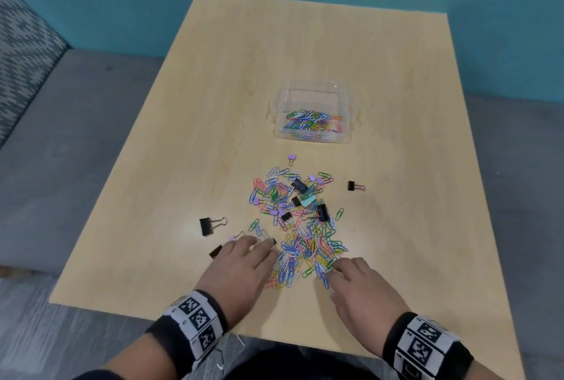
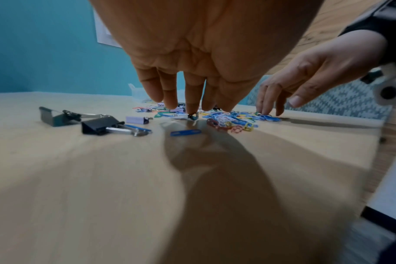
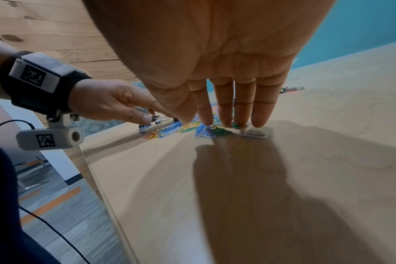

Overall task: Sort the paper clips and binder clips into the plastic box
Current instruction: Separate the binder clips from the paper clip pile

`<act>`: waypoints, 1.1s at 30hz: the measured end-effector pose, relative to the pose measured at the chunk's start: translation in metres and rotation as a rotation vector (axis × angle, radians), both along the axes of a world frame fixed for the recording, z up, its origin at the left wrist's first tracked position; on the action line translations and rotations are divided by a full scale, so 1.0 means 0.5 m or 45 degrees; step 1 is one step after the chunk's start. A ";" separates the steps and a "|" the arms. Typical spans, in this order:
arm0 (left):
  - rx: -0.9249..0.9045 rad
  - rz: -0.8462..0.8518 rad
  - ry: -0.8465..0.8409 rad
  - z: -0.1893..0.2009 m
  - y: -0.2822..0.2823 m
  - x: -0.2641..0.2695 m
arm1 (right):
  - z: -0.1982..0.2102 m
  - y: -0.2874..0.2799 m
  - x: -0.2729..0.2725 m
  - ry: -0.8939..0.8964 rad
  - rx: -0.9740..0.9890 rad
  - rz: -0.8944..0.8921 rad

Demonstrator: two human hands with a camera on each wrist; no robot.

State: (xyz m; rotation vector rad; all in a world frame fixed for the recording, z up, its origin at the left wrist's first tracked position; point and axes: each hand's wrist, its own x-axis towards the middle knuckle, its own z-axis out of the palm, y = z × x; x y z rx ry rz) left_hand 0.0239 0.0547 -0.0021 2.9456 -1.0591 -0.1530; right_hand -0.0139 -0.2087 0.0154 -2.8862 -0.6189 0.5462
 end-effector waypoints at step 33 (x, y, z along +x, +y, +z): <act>0.071 0.571 0.294 0.019 0.020 -0.117 | -0.010 -0.019 -0.015 -0.024 0.084 -0.009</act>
